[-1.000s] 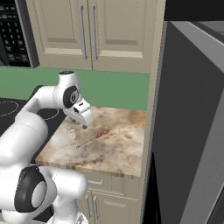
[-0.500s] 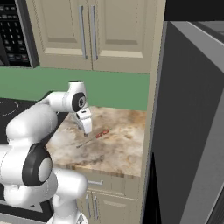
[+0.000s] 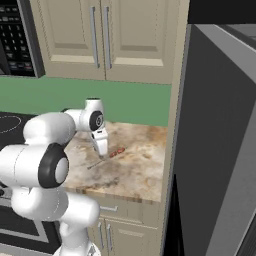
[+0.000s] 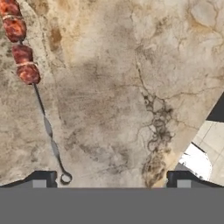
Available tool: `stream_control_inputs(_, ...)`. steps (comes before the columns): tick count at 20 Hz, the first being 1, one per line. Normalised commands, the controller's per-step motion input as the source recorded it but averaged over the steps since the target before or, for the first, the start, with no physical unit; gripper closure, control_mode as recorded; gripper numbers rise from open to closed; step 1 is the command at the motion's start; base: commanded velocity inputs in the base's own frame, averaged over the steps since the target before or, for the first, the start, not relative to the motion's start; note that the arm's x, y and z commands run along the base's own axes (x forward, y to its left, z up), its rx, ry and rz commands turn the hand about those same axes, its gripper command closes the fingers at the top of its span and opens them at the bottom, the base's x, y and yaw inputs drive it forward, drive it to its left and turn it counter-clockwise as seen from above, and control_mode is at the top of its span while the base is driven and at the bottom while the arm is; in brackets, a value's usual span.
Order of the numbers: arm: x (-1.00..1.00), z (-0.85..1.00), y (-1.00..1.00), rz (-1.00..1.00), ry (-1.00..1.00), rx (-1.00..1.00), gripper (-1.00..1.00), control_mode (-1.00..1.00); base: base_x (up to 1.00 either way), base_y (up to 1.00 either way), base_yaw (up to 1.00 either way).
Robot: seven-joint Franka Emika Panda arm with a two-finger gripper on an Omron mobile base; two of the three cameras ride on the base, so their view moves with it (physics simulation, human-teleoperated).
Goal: Store the kebab skewer in the freezer for long-term storage. Close the freezer door after placing the cooked food.
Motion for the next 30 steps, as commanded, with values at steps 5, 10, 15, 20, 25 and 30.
stream_control_inputs(5,0.43,-0.32,-0.1,0.0,0.0,0.0,-1.0,-1.0,0.0,0.0,0.0)
stream_control_inputs(10,0.35,-0.3,-0.04,0.0,0.0,0.0,-1.0,-1.0,0.0,0.0,0.0)
stream_control_inputs(15,0.27,-0.34,0.0,0.0,0.0,0.0,-1.0,-1.0,0.0,0.0,0.0)
stream_control_inputs(20,0.27,-0.34,0.0,0.0,0.0,0.0,-1.0,-1.0,0.0,0.0,0.0)
stream_control_inputs(25,0.22,-0.3,0.0,0.0,0.0,0.0,-1.0,-1.0,0.0,0.0,0.0)
stream_control_inputs(30,0.09,-0.28,0.0,0.0,0.0,0.0,-1.0,-1.0,0.0,0.0,0.0)
